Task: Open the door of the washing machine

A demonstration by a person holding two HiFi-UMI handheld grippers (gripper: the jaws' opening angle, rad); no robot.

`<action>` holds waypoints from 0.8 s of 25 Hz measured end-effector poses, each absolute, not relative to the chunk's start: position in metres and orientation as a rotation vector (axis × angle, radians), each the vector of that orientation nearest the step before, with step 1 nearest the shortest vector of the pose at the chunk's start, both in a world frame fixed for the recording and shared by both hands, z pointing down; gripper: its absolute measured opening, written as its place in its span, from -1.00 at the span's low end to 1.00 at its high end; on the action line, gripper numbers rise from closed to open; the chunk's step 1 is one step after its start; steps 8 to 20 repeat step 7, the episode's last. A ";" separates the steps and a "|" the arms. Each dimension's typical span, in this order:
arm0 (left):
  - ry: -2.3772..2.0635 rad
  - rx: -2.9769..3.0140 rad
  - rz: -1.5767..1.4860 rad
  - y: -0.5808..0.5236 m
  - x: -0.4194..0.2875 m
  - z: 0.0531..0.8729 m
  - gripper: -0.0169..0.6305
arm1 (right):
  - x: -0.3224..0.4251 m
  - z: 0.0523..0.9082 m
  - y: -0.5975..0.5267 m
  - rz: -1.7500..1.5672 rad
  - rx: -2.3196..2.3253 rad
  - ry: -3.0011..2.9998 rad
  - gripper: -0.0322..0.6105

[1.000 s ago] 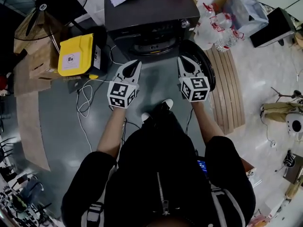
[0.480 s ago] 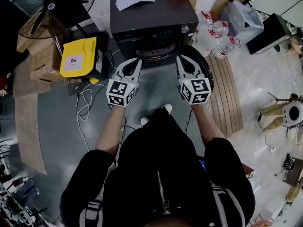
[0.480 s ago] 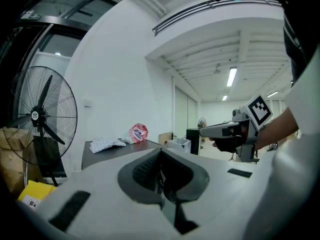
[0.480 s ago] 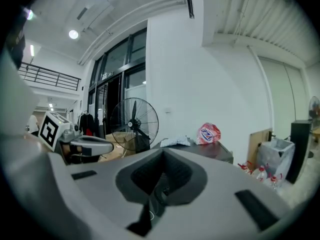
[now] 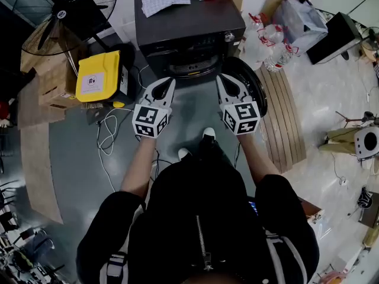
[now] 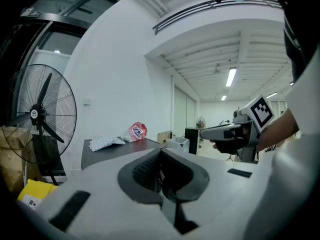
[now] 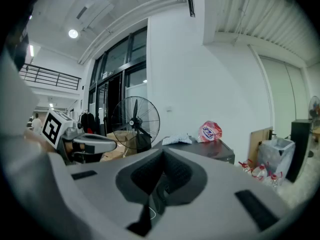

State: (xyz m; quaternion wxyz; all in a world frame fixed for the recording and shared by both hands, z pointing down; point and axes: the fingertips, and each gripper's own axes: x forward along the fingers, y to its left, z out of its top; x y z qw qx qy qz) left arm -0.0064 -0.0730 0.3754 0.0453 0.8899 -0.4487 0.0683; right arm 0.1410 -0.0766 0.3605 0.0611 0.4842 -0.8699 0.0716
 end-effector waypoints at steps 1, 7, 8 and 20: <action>-1.373 2.714 0.209 -0.075 -0.007 0.376 -0.93 | 0.141 0.361 -0.078 0.219 1.462 -2.631 -0.91; -1.375 2.707 0.213 -0.093 -0.003 0.375 -0.93 | 0.148 0.361 -0.096 0.223 1.462 -2.631 -0.91; -1.375 2.707 0.213 -0.093 -0.003 0.375 -0.93 | 0.148 0.361 -0.096 0.223 1.462 -2.631 -0.91; -1.375 2.707 0.213 -0.093 -0.003 0.375 -0.93 | 0.148 0.361 -0.096 0.223 1.462 -2.631 -0.91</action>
